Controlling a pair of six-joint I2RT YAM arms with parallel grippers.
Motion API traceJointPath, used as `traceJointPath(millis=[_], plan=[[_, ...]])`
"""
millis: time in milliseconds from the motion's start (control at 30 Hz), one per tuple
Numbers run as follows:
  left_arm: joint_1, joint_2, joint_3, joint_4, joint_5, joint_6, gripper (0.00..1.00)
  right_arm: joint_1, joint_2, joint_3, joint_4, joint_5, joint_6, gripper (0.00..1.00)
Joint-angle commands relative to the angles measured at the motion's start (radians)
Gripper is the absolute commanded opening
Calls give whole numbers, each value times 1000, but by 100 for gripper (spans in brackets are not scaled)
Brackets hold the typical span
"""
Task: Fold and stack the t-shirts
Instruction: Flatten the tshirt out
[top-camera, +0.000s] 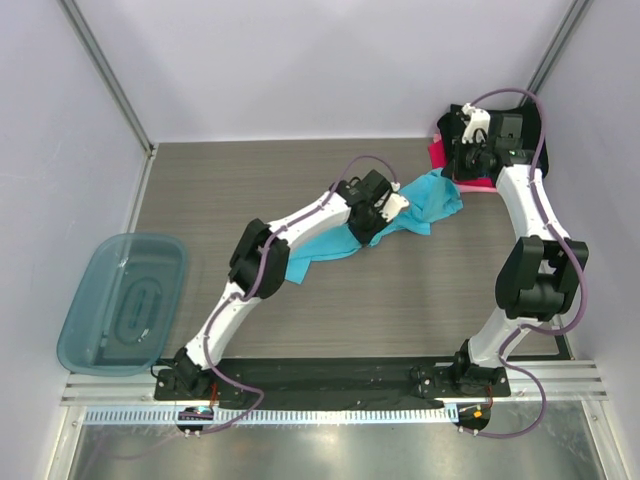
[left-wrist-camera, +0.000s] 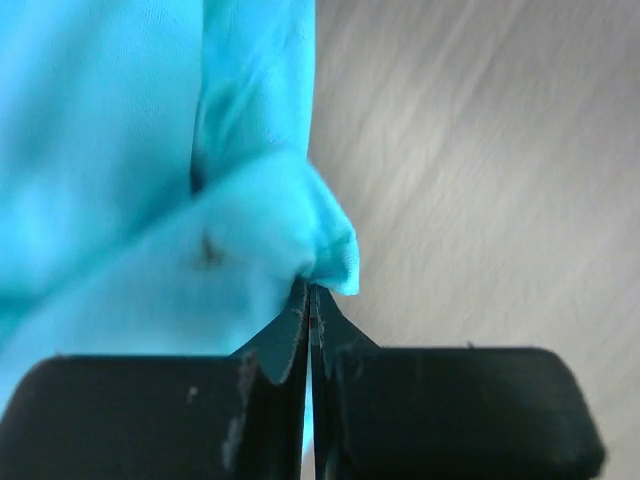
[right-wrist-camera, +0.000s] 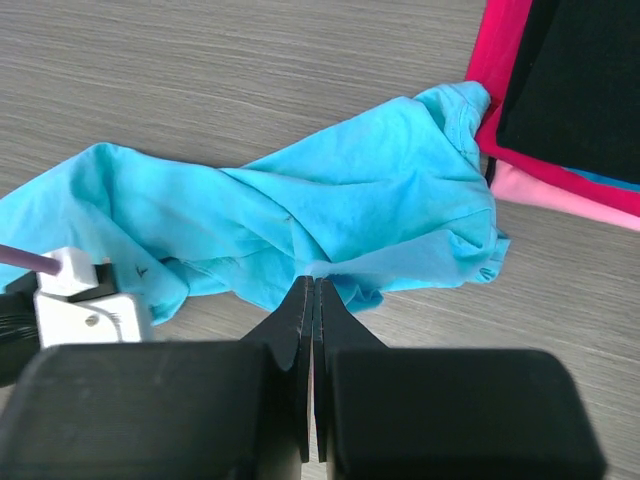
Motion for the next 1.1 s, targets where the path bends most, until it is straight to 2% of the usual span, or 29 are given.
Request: traceJointPath(millis=[0,233,333,367,400,467,567,700,800,933,1067], plan=[[10,-269,-76,-22,-10,21,0,-4,-94,47,8,-18,4,1],[66,-582,-235,-41,-100,82,0,-20,-145,137,4,-37,44,1],[89,-648,-297,-40,-140,134,0,-20,-159,159,1,-52,30,1],[87,-650,-317,-49,-146,145,15,-20,-159,151,-2,-55,29,1],[84,-644,-321,-51,-121,143,25,-20,-156,142,-4,-58,26,1],[66,-600,-308,-60,-107,143,34,-20,-144,122,-2,-63,27,1],[-5,-490,-253,-63,-117,148,40,-20,-113,136,-2,-60,45,1],[-49,-325,-51,-120,-91,59,43,-20,-92,176,-5,-52,47,1],[-59,-276,-39,-91,-97,-7,51,-21,-95,186,-12,-49,35,1],[-60,-205,5,-71,-99,-62,52,-24,-108,163,-13,-52,33,1],[-60,-127,57,-45,-110,-85,45,-27,-130,108,-13,-51,22,1]])
